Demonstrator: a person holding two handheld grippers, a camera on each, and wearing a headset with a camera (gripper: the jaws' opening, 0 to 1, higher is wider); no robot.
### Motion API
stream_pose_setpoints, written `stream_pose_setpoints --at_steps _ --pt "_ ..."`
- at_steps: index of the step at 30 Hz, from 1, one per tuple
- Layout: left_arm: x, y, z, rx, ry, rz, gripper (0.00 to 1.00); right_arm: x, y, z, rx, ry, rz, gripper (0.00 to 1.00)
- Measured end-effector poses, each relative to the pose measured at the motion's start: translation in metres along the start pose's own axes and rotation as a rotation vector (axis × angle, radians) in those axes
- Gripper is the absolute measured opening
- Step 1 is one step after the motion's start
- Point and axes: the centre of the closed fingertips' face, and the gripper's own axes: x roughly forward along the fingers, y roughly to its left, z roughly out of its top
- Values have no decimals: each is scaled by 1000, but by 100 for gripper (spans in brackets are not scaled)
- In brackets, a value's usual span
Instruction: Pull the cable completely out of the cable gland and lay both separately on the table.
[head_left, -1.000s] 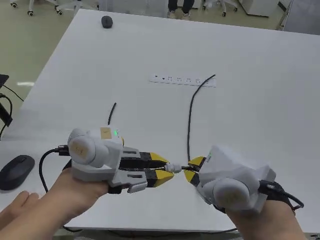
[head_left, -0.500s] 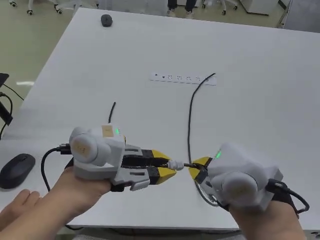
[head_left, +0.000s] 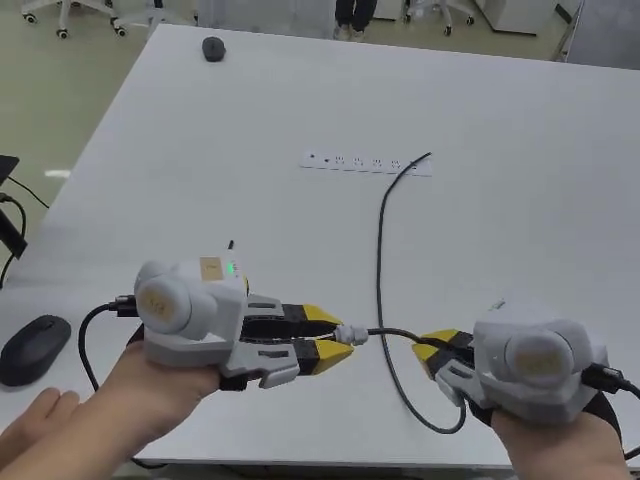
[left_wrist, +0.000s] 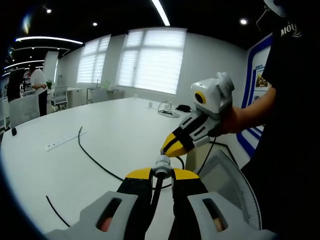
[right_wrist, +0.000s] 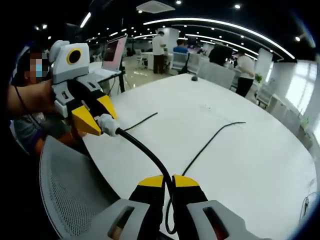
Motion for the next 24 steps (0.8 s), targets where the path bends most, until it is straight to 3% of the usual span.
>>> stream_pose_setpoints --at_steps 15,24 --pt "6 -3 -5 3 26 4 15 6 -38 -52 364 44 -53 0" --pt "8 -3 -9 -14 33 10 15 5 -38 -53 345 30 -52 2"
